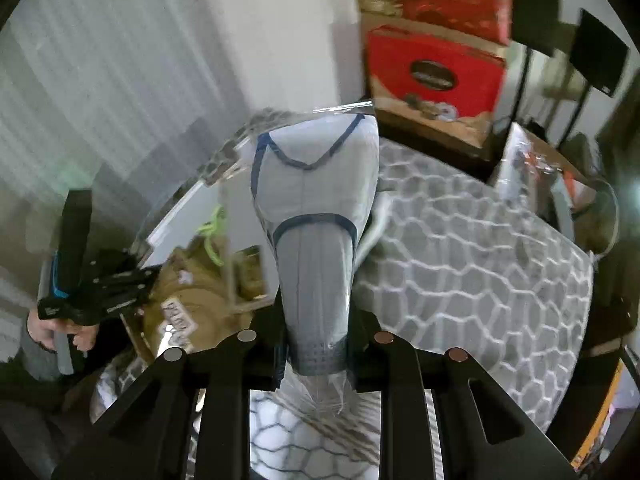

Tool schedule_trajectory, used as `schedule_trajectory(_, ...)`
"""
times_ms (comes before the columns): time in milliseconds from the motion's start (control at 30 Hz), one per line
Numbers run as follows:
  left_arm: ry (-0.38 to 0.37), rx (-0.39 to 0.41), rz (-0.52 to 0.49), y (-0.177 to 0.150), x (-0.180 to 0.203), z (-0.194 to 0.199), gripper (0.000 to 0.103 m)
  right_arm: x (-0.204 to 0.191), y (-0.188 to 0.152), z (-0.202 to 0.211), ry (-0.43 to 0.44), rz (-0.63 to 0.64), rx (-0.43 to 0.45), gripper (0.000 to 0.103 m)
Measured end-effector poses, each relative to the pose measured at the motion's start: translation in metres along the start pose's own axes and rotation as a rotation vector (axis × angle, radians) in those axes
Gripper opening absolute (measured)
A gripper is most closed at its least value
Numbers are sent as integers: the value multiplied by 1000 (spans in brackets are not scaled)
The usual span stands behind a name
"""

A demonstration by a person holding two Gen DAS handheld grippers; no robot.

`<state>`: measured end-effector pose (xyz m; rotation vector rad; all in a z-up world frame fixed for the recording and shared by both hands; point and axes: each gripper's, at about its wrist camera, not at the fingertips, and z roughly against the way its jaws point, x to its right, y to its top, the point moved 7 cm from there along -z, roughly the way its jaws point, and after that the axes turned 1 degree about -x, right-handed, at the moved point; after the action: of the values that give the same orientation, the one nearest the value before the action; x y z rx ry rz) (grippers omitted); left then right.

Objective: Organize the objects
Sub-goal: 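Lift the blue-drawn paper over the box and release it with the right tool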

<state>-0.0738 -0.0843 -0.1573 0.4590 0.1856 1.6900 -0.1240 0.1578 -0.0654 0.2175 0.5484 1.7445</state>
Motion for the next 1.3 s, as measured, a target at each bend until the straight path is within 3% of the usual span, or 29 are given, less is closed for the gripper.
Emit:
schedule_trajectory(200,2,0,-1,0,0,0,12,-37,-3,-25,31,55,-51,30)
schedule_trajectory(300,0,0,1,0,0,0,12,-42,-4,-34,4,61,-78,44)
schedule_trajectory(367,0,0,0,0,0,0,12,-44,-4,-39,-12,63,-92,61)
schedule_trajectory(533,-2,-1,1,0,-1,0,12,-41,-3,-37,-87,104,-90,80)
schedule_trajectory(800,-2,0,1,1,-1,0,12,-26,2,-21,-54,42,-38,81)
schedule_trajectory(1033,-2,0,1,0,-1,0,12,-35,-11,-42,-52,74,-99,61)
schedule_trajectory(1100,-2,-1,2,0,-1,0,12,-38,-14,-42,-74,97,-92,53)
schedule_trajectory(1167,-1,-1,2,0,-1,0,12,-41,-17,-39,-57,94,-102,37)
schedule_trajectory(1300,-2,0,2,1,-1,0,12,-53,-26,-38,0,87,-143,35)
